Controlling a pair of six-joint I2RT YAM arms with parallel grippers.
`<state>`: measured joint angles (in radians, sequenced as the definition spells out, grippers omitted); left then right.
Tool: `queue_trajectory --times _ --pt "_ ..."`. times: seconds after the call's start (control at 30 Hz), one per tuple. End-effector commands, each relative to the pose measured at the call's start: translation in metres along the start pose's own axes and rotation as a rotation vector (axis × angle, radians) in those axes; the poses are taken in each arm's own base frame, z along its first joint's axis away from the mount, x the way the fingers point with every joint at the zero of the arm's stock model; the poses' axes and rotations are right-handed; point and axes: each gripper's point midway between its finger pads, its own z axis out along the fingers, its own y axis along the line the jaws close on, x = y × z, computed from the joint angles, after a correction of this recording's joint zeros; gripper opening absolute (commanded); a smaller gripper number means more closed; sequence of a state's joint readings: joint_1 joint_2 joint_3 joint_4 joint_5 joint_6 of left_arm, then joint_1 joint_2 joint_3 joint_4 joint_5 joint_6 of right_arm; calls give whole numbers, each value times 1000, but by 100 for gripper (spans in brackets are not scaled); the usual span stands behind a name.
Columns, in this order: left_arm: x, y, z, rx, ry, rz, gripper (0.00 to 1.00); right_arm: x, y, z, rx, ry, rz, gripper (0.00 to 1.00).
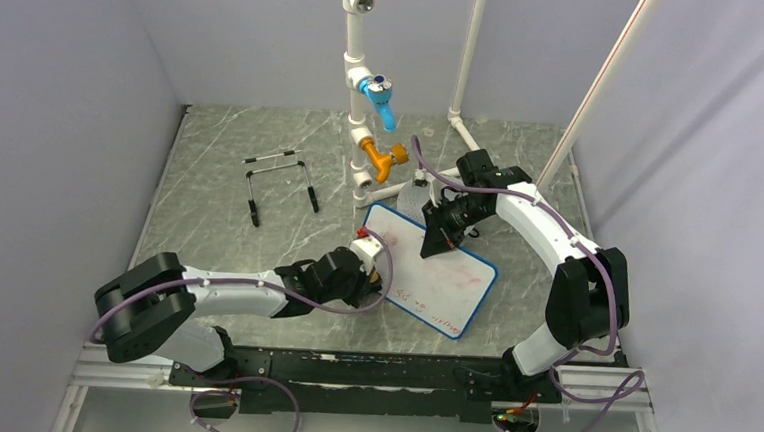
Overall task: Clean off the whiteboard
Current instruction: Erase the whiteboard at the center of the board.
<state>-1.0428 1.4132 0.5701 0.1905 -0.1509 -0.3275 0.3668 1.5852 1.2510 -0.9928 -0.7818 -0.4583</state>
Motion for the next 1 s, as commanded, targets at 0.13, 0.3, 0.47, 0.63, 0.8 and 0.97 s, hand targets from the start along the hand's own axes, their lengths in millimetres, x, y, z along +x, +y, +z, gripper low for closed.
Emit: queue_trajectory --times 0.13,0.3,0.47,0.63,0.8,0.97 --pt "-38 39 -3 -125 -151 -79 0 -10 15 5 -77 -39 -152 0" --pt "-49 -24 5 100 -167 85 0 -9 14 6 -78 -37 -149 0" --pt "-40 -69 21 227 -112 147 0 -10 15 5 -77 -39 -151 0" --pt "-41 -54 26 126 -118 104 0 -9 15 5 -77 -39 -154 0" --pt "-42 15 10 -123 -143 -40 0 -10 16 4 -77 -41 -156 0" --pt "-29 69 -8 -239 -148 -144 0 -10 16 5 -79 -41 -156 0"
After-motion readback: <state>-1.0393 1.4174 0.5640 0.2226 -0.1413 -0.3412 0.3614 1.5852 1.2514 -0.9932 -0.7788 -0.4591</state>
